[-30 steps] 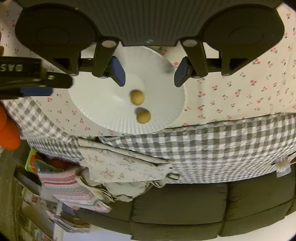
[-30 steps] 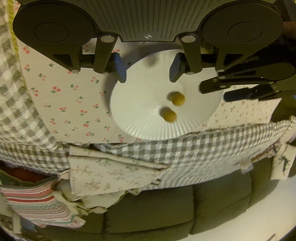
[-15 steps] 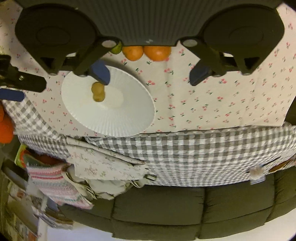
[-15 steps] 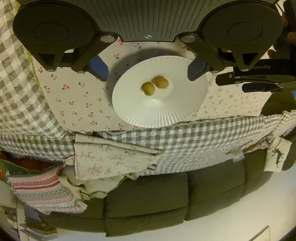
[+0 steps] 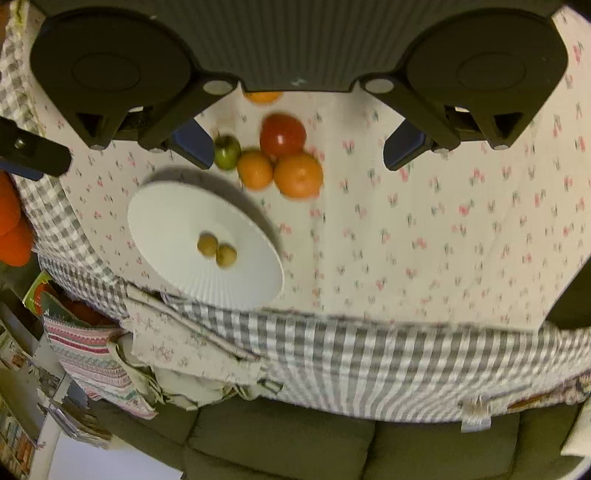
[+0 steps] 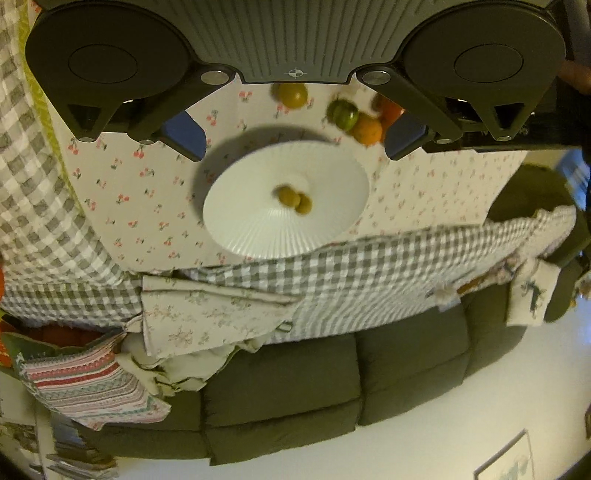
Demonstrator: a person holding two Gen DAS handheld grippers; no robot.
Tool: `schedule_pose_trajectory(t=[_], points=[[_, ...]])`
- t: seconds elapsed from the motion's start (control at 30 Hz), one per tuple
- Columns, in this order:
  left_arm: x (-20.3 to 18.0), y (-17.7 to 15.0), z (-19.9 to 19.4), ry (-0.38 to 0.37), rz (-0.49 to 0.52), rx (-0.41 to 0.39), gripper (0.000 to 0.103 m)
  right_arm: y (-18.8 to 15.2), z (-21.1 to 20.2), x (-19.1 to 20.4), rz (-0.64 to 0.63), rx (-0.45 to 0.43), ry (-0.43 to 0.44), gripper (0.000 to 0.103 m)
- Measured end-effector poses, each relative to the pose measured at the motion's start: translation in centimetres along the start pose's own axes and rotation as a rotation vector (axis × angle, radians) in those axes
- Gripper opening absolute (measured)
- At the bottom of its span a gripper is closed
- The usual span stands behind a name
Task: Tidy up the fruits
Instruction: 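Move both open tools back toward the fruit group, then grasp a mandarin with the left tool while the right tool grasps a yellow fruit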
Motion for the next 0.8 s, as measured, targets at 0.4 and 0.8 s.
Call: schedule_pose_trajectory(t=[0.4,0.8], points=[[-0.1,-4.7,1.2,-0.003,0.028,0.101,0.083,-2.6,-0.4,1.5,-0.008,0.073,0.051,0.101],[-0.9,-6.0,3.6,0.007,0.053,0.127,0.046,-5.7,1.7,2.5,-0.064,0.180,0.067,0.083]])
Point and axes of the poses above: each gripper's, at about its wrist camera, not at the fingertips, and z roughly the way its jaws point, x to its left, y to its top, the point moved 10 cm from there along z, roughly the way its jaws point, and after that the axes turned 12 degrees about -z, right-handed, at the moved point
